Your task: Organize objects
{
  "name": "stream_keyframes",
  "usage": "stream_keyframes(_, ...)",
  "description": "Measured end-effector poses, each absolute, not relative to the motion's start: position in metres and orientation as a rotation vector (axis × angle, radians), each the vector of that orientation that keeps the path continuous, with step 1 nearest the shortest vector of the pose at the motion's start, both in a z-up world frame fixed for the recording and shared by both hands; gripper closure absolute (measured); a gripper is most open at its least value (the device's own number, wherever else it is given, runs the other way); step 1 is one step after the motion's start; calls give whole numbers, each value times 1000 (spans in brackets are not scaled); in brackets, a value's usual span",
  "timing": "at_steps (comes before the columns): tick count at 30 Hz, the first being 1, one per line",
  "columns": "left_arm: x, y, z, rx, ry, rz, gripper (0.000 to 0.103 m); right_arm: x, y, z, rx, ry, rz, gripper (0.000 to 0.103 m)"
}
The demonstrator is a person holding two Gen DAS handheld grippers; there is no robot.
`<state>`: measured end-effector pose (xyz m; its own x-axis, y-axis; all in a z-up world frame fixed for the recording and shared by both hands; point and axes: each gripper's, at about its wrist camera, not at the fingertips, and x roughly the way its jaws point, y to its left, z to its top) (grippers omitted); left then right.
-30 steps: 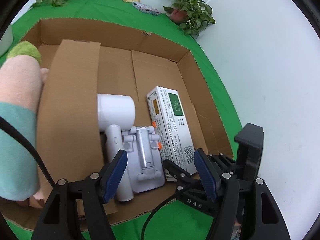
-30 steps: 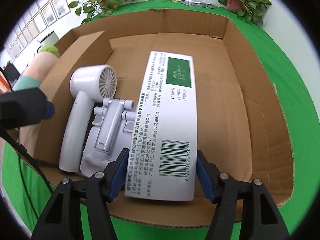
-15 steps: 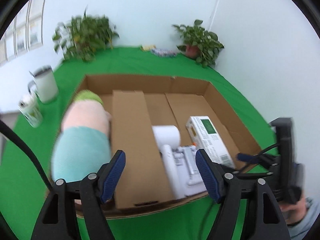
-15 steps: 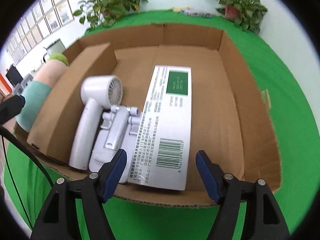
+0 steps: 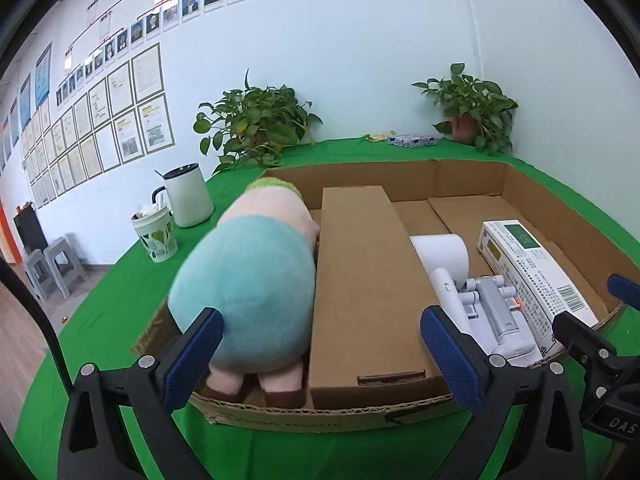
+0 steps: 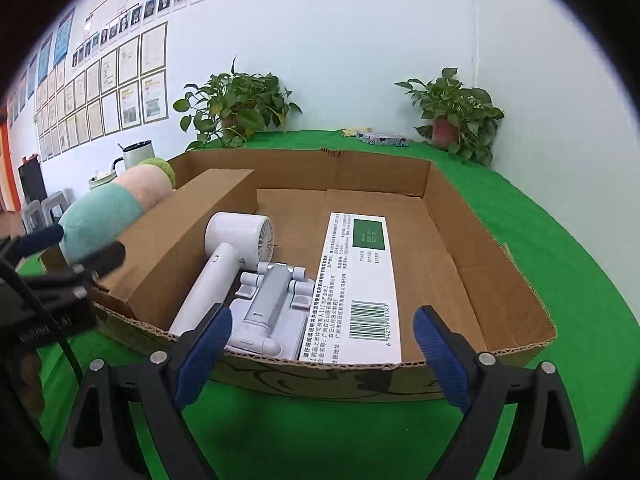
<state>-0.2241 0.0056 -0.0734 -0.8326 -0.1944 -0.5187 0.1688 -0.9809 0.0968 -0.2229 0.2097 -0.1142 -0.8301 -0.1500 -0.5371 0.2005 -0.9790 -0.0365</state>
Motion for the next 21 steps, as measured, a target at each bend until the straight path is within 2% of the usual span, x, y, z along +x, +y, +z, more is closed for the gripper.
stream_keyframes(8,-227,7,-88,787,-40,-2850,1,-224,203,-118,800,147,-2888,1)
stream_keyframes(21,-232,8,-87,799,-33,-2856,0,-226,206,-118,800,142,-2888,1)
